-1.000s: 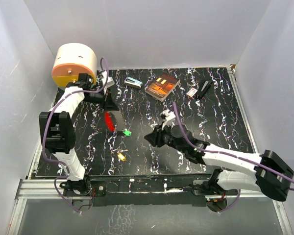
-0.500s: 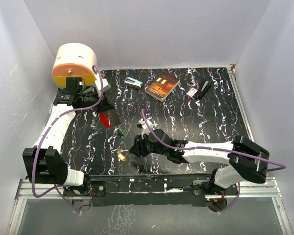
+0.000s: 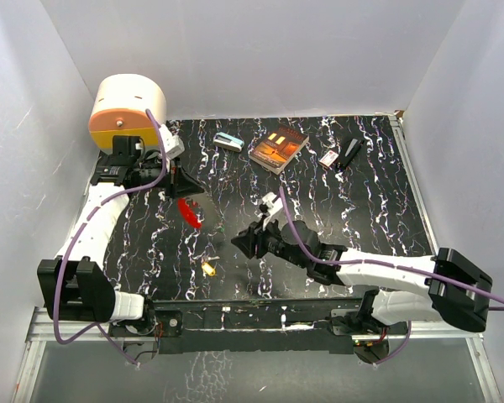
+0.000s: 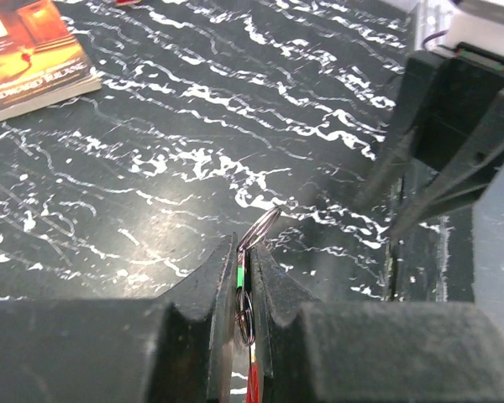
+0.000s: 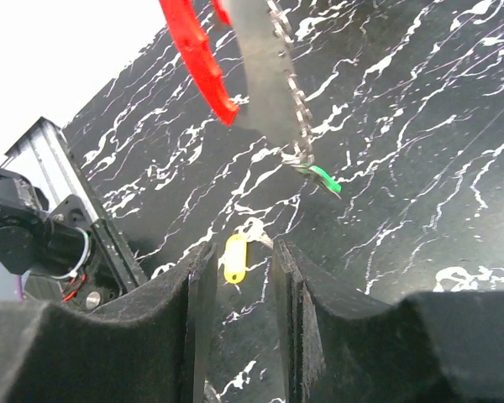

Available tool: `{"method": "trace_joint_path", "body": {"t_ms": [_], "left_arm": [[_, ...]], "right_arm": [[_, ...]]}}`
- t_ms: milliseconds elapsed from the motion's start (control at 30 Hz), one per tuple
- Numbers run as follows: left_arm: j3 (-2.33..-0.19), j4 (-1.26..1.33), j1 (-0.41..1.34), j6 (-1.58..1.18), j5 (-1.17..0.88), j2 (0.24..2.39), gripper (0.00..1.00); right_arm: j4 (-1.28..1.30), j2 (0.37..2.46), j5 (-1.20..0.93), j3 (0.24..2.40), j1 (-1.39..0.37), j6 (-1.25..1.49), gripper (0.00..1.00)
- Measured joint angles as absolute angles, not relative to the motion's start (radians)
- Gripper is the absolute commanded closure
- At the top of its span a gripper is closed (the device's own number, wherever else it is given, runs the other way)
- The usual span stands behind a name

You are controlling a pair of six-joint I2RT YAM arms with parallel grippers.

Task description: Put the keys on the keyring

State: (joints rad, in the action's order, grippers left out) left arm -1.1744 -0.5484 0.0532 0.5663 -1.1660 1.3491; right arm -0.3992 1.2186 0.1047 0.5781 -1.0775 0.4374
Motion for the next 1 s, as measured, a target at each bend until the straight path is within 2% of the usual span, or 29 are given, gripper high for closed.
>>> {"method": "trace_joint_path", "body": {"t_ms": [233, 467, 633, 1000], "left_arm": [[-1.166, -0.615, 0.053, 0.617, -1.296, 1.353, 1.00], [-1.283, -1.097, 0.069, 1.097, -1.390, 1.473, 1.00], [-1.292, -1.290, 0.123, 1.302, -1.417, 1.511, 1.00], [-1.303, -1.382, 0.150, 1.358, -1.482, 1.512, 1.00]], "right_arm": [[-0.416, 1.168, 0.107, 0.570, -1.016, 0.387, 0.65], [-0.424, 1.083, 0.108, 0.547, -0.959, 0.373, 0.66], [-0.419, 1.068, 0.109, 0.502, -0.954, 0.376, 0.66], [-0.416, 1.066, 0.109, 0.494, -0.953, 0.378, 0.66]]}}
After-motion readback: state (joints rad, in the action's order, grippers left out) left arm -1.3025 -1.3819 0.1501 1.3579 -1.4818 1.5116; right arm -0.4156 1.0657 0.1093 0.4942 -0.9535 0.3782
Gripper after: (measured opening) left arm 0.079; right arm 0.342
